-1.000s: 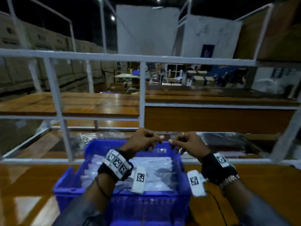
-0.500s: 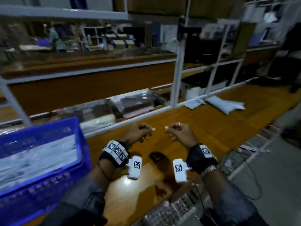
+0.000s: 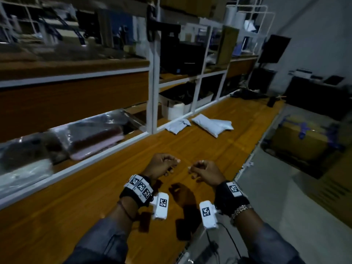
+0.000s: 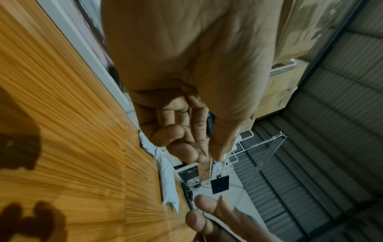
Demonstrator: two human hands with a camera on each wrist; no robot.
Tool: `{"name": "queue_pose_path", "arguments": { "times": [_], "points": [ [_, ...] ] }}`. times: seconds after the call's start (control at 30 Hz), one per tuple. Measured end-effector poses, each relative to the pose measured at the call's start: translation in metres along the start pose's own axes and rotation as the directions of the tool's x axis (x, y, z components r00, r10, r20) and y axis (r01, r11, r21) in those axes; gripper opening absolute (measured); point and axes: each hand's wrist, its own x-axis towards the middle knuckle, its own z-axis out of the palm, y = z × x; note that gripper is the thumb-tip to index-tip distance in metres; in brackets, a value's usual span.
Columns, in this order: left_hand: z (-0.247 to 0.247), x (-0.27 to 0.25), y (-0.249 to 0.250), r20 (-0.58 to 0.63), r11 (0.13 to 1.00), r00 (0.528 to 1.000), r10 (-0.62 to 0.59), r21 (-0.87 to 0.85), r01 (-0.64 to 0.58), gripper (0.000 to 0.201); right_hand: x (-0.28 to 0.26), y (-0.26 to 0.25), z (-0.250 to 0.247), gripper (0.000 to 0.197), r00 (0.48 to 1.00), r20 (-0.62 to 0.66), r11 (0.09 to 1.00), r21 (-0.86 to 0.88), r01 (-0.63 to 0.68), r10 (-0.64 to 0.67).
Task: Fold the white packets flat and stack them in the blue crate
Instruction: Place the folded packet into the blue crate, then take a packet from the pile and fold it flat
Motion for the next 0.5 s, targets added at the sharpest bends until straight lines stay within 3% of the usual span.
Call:
{"name": "queue_pose_path", "arguments": {
  "times": [0.13, 0.27, 0.5],
  "points": [
    [0.001, 0.053, 0.001, -0.022, 1.0, 1.0, -0.006, 0.003, 0.006, 0.018, 0.048, -0.005, -0.015, 0.008, 0.998, -0.068, 1.0, 0.008, 0.005, -0.005],
    [-0.004, 0.091, -0.01, -0.086, 1.0, 0.996, -0.02, 0.003, 0.021, 0.017, 0.097, 0.005, -0.022, 0.012, 0.999, -0.048, 1.0, 0.0, -0.01, 0.01],
    [-0.024, 0.156, -0.015, -0.199, 0.988, 0.968, -0.15, -0.074, 0.138, 0.037, 0.217, 0.017, -0.036, 0.035, 0.993, 0.107, 0.951, -0.301, 0.076, -0.045]
  ]
}}
